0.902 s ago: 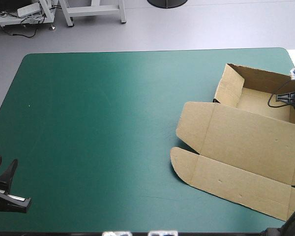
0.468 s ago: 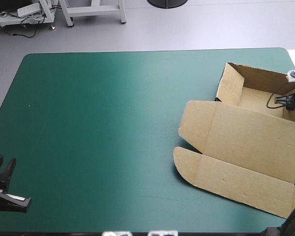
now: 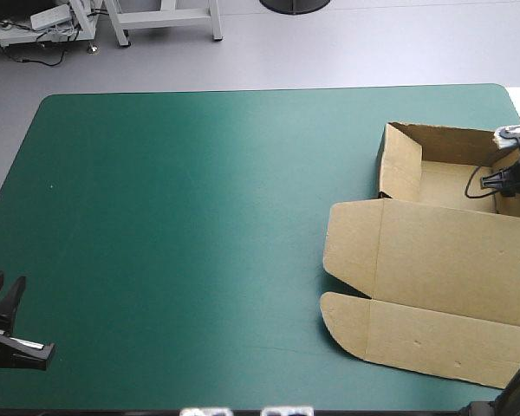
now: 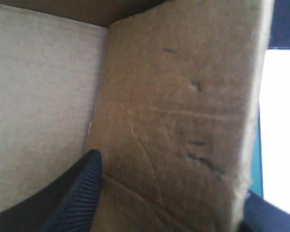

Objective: Fold the box

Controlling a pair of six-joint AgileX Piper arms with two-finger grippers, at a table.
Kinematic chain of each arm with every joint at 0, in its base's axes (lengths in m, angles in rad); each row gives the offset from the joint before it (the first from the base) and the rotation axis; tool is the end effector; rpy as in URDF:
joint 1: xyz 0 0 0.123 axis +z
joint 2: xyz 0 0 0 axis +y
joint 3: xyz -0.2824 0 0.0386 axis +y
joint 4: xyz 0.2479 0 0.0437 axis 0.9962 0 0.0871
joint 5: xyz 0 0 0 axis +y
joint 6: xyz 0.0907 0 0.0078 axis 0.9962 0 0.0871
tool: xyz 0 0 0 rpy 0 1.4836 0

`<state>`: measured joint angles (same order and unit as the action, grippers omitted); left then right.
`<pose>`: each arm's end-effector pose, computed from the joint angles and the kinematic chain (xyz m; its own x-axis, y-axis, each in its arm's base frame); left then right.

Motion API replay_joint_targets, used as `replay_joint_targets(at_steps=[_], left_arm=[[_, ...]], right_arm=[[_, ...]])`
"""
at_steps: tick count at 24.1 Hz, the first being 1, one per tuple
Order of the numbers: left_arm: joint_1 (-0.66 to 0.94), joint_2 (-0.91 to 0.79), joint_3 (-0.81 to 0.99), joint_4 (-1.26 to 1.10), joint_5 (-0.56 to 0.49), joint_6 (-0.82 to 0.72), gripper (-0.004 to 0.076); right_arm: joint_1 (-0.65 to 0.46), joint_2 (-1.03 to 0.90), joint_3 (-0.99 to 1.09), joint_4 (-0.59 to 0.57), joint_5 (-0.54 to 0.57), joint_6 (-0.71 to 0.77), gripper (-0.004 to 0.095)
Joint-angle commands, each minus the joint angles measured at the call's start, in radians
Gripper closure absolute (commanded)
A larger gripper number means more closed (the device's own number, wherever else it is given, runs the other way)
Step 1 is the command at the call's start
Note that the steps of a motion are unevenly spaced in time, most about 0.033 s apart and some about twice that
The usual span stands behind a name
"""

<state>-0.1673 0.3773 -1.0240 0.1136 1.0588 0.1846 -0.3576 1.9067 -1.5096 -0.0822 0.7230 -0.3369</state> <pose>0.0105 0.0074 0.4184 -0.2857 0.2886 -0.9138 0.1455 0.9556 0.2563 0.3932 -0.1522 0.2433 -0.8865 -0.0825 -0.4554 0.0343 0.9696 -0.2424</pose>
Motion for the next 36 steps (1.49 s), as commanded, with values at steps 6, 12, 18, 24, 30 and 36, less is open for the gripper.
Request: replay_joint_targets(at_steps=[6,12,18,24,30,36], left_arm=[[-0.005,0.022,-0.018,0.011,-0.084,-0.007,0.0549],[-0.005,0.022,-0.018,0.006,-0.086,-0.007,0.0549],[-0.005,0.022,-0.018,0.003,-0.104,-0.007,0.0553],[-0.005,0.022,-0.018,-0.004,-0.106,-0.007,0.0552],[-0.005,0.014,-0.018,-0.057,-0.101,-0.007,0.0553],[-0.005,-0.059,0.071,-0.073,-0.1,-0.007,0.0553]], right_arm=[[0.0,-0.235,-0.022,0.063,-0.092,-0.018,0.0392],[0.0,-0.488,-0.022,0.063,0.042,0.059,0.0496],[0.0,-0.738,-0.022,0.082,0.293,0.026,0.0603],[0.0,-0.947,-0.018,0.207,0.316,0.028,0.0659],[0.0,-1.14,0.063,0.245,0.343,0.044,0.0762],[0.0,-1.349,0.272,0.252,0.327,0.067,0.0836]])
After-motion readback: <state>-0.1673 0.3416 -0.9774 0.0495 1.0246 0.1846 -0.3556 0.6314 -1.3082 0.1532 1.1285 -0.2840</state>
